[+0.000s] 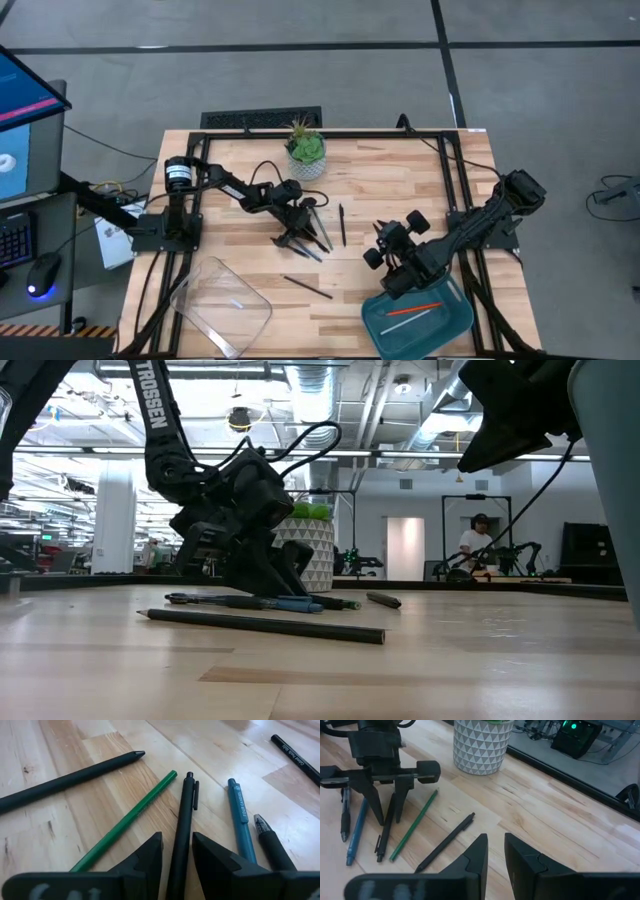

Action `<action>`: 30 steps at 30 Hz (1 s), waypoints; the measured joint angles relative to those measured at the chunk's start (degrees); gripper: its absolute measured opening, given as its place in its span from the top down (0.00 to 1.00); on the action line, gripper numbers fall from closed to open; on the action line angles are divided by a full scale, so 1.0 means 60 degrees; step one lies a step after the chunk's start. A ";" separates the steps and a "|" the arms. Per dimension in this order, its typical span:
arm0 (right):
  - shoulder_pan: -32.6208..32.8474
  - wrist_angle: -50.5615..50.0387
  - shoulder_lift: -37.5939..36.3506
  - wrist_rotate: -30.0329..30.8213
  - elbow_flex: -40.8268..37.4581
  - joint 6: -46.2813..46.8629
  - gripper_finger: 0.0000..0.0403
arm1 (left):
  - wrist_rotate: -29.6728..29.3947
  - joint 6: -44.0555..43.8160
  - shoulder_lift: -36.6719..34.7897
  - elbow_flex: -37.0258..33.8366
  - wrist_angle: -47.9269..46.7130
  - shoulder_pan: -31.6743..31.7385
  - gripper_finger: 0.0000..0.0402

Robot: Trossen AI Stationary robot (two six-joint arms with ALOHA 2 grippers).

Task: Sort pens & pencils
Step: Put the middle black pen into the transparent bin

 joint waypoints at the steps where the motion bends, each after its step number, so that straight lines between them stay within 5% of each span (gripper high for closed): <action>1: 0.0000 0.0001 0.0000 0.0000 0.0000 0.0000 0.78 | 0.0003 -0.0002 0.0000 0.0000 -0.0003 0.0000 0.76; 30: 0.0018 0.0006 0.0000 -0.0033 0.0000 0.0002 0.78 | -0.0060 -0.0031 -0.0007 -0.0011 -0.0068 0.0004 0.77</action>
